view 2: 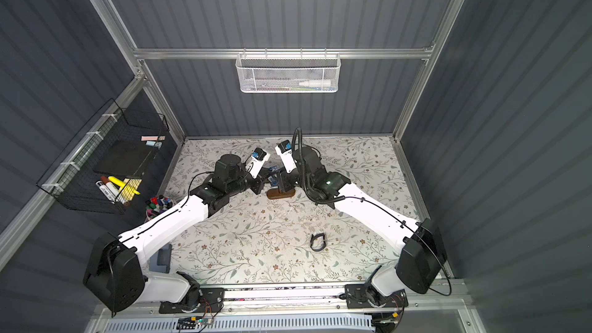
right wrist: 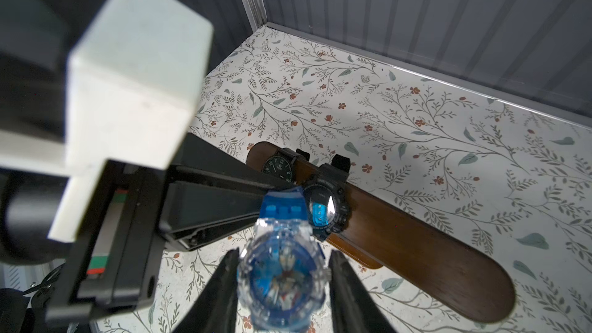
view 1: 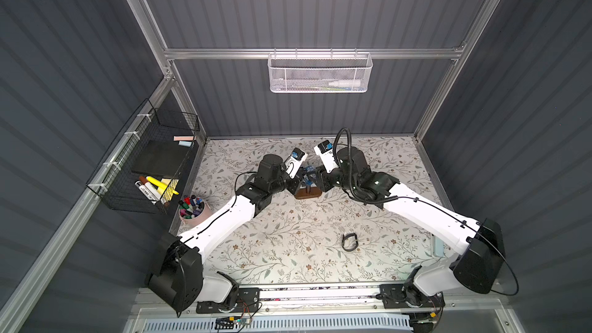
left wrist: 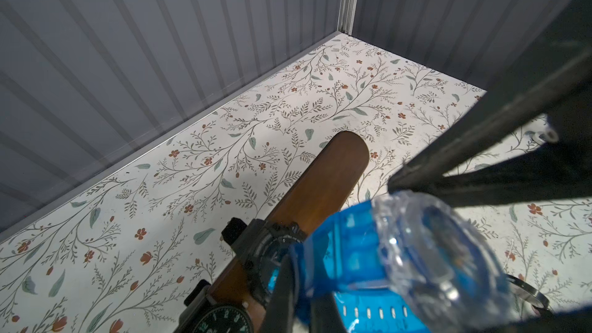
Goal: Place watch on stand
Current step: Pick up the watch at the center of the board.
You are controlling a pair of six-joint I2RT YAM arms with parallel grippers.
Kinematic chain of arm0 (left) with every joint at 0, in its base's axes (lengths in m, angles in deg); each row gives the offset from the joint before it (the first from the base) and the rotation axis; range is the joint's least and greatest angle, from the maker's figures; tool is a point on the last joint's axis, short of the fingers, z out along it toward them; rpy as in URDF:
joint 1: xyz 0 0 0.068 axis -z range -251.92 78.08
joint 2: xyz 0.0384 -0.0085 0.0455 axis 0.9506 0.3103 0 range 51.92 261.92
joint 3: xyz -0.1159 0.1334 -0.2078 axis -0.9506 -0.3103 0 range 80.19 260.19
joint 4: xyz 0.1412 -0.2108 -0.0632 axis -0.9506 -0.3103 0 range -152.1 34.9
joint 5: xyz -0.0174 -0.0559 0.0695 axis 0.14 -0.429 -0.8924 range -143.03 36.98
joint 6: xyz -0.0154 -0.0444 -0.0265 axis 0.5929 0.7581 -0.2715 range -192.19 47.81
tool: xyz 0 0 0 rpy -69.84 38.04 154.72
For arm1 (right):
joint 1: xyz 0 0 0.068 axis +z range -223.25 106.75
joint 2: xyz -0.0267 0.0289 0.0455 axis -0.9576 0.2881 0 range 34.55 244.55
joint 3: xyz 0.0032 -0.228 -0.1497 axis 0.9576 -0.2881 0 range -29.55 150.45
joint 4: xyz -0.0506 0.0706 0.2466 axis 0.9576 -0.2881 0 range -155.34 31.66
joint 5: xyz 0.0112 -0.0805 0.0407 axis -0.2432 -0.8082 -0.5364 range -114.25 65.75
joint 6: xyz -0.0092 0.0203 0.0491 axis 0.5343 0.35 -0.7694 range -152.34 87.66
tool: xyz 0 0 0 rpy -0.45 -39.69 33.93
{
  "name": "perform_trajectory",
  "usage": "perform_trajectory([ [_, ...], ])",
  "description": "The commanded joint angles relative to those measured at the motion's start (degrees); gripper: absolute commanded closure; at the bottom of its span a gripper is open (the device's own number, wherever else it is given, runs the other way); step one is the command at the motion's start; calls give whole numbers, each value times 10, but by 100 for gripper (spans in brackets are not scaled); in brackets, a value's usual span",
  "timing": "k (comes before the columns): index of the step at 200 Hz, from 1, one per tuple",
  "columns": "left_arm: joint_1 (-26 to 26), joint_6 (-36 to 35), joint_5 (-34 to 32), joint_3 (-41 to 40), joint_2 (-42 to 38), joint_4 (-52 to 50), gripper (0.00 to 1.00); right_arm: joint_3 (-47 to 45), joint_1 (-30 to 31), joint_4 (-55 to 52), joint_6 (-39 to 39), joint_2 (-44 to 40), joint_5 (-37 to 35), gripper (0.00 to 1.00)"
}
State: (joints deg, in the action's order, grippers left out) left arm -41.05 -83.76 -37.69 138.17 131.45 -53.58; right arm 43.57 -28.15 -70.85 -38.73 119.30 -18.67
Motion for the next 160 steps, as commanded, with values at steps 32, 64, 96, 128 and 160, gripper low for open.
perform_trajectory([
  [32, 2, -10, 12, 10, -8, -3, 100, 18, 2, -16, 7, 15, 4, 70],
  [64, 2, 2, 12, 11, -14, -3, 88, 15, 1, -21, 3, 8, -38, 73],
  [96, 1, 7, -3, 5, -23, 4, 67, 16, -26, -29, -18, -5, -34, 78],
  [128, -10, 18, -16, 4, -43, 8, 54, 19, -57, -42, -17, -28, -38, 79],
  [160, -53, 71, -37, 17, -49, -11, 52, 21, -86, -85, -6, -56, -80, 79],
])
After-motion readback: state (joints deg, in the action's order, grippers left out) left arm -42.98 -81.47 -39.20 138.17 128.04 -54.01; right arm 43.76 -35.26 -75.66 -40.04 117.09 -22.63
